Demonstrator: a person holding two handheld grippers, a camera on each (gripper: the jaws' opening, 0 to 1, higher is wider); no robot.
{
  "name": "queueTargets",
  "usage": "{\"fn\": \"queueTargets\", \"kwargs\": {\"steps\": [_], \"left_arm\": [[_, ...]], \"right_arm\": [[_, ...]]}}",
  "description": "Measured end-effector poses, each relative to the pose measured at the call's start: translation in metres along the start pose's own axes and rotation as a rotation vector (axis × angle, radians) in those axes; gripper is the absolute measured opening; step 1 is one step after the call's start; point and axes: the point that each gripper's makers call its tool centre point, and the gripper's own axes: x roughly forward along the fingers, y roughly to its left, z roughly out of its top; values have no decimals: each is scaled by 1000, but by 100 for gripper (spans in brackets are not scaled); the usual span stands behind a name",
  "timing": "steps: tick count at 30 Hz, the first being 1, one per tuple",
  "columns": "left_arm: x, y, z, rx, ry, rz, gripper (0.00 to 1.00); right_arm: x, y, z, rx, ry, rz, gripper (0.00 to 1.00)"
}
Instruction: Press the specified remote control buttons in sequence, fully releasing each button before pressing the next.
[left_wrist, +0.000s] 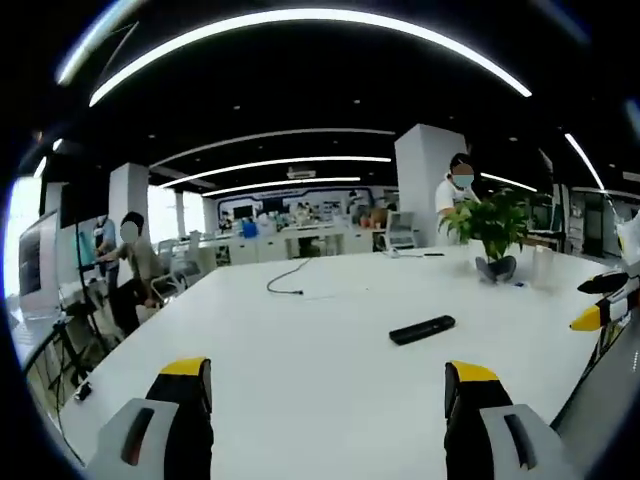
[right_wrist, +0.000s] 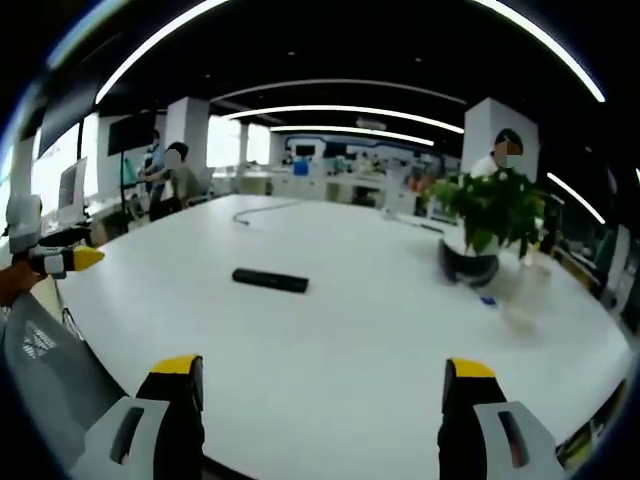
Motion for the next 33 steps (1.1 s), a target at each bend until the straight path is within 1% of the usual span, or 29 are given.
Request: {"fn": "queueTargets", "kwargs": {"steps": [2,7,8,11,15,20,24,29,33], "left_arm": [[1,1,-4,29,18,5,100],[1,-3,-5,11,30,-8,100],[0,-5,-4,14,30,-10,100],[0,-9,-7,42,52,-24,100],[1,-12,-12,59,73,-41,100],[1,-14,-13,58,78,-49,100],[1,-13,-14,59,81,-44,100],[0,-11,-16,52,99,-39,100],[0,-11,-16,62,99,-37,100]], "right_arm": [[0,-1,-1,0,5,-3,99],[1,-2,-2,11,15,-10,98],[1,-2,-2,9,17,-10,98],[1,-1,-4,0,26,-10,98],[1,-1,-4,1,28,-14,98],[1,-1,-5,5,31,-18,98],[1,-2,-5,10,29,-21,97],[1,-1,-5,7,32,-13,97],[1,-1,-5,10,30,-12,96]]}}
